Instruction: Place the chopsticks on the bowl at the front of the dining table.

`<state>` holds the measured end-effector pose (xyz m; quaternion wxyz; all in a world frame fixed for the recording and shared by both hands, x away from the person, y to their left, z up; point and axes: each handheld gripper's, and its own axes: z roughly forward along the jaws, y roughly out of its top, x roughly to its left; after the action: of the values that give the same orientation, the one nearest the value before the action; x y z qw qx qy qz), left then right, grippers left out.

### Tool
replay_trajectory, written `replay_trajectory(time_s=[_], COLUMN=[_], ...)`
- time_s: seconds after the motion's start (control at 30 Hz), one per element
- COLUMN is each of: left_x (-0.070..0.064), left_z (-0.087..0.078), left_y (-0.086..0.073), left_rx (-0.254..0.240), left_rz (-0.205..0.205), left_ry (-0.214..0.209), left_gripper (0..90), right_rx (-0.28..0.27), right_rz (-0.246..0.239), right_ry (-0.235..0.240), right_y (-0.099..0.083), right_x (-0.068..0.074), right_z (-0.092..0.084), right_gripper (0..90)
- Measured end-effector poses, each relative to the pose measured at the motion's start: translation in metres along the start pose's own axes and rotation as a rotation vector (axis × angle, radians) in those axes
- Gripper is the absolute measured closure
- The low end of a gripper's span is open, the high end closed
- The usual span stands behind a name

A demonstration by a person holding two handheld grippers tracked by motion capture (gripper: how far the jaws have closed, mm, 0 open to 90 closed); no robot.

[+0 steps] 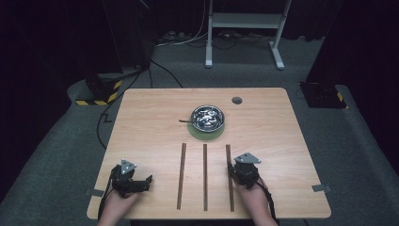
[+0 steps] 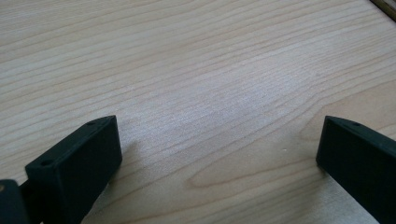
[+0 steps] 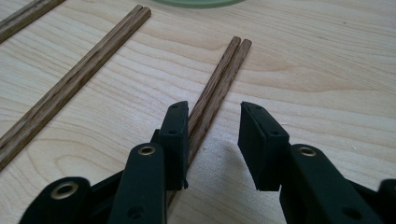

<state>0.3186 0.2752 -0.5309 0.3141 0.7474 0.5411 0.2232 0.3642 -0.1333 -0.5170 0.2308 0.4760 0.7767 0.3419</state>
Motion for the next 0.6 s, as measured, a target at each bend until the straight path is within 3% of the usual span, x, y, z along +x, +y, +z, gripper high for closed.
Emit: replay_trajectory(time_s=[0.33,0.6], left_x=[0.0,0.0], left_z=[0.0,0.0], left_y=[0.0,0.0], left_rx=[0.0,0.0], left_rz=[0.0,0.0], left_ry=[0.0,0.0], left_gripper=[0.2,0.2], right_rx=[0.022,0.03], right_rz=[-0.003,0.011], right_ry=[-0.009,-0.009], right_y=[-0.003,-0.007], right_x=[-0.005,-0.012], right_z=[0.0,-0.002], right_gripper=[63.0,68.2])
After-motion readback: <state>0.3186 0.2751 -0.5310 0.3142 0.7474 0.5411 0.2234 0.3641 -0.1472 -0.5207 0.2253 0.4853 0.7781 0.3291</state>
